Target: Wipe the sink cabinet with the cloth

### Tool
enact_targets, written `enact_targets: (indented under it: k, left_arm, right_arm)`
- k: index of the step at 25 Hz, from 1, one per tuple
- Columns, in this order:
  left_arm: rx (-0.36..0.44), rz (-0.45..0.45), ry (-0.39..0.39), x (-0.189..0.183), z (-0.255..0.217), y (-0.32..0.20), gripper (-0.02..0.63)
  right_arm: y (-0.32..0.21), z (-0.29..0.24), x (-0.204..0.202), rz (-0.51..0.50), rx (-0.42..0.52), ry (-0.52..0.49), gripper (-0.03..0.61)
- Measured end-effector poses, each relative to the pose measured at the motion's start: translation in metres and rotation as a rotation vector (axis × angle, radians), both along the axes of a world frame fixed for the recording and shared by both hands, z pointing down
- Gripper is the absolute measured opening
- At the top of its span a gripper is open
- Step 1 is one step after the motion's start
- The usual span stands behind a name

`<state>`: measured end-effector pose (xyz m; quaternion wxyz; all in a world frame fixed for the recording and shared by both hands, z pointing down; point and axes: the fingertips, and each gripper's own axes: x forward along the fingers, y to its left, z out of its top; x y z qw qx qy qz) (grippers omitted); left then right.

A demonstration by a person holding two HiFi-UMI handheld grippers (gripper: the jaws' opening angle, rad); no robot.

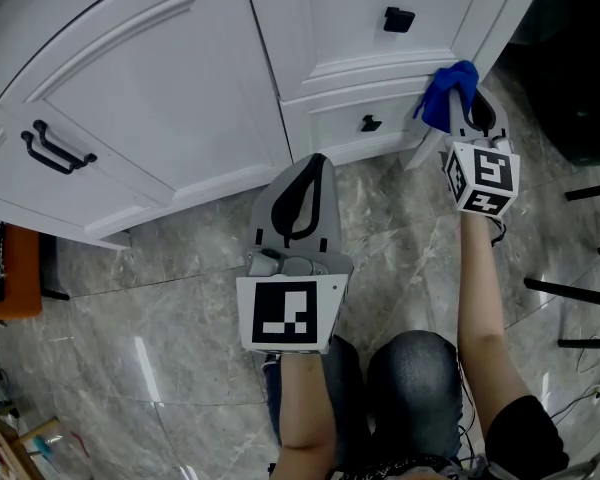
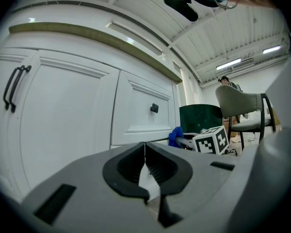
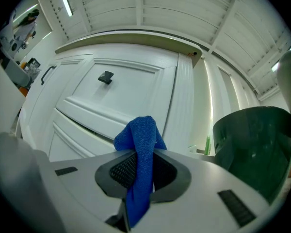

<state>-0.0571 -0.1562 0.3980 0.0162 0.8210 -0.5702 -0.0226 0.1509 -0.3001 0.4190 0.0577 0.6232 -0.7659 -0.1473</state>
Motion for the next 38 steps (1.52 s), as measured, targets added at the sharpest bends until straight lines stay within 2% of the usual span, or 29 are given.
enact_targets:
  k: [9,13,17,20,26,31,38]
  left_arm:
    - [-0.001,0.007,0.0,0.002,0.0,0.001,0.006]
    - [0.006,-0.014,-0.009,-0.004,-0.003,0.002,0.006]
    - [-0.009,-0.062,-0.051,-0.019,0.001,0.0,0.006]
    - [-0.012,-0.075,-0.075,-0.027,0.003,0.0,0.006]
    - [-0.009,-0.114,-0.091,-0.043,0.003,0.003,0.006]
    - [-0.013,-0.131,-0.075,-0.052,0.005,0.002,0.006]
    - [-0.029,-0.12,-0.065,-0.053,0.012,-0.003,0.006]
  right_arm:
    - [-0.002,0.0,0.006,0.025,-0.009,-0.007,0.06]
    - [0.012,-0.006,-0.004,-0.004,-0.034,-0.057,0.06]
    - [0.054,-0.017,-0.061,-0.177,0.013,-0.091,0.06]
    - [0.072,-0.01,-0.117,-0.324,-0.009,-0.118,0.06]
    - [0.089,0.031,-0.209,-0.531,-0.078,0.001,0.06]
    - [0.076,0.061,-0.237,-0.542,-0.147,0.075,0.06]
    - [0.065,0.066,-0.242,-0.554,-0.148,0.065,0.06]
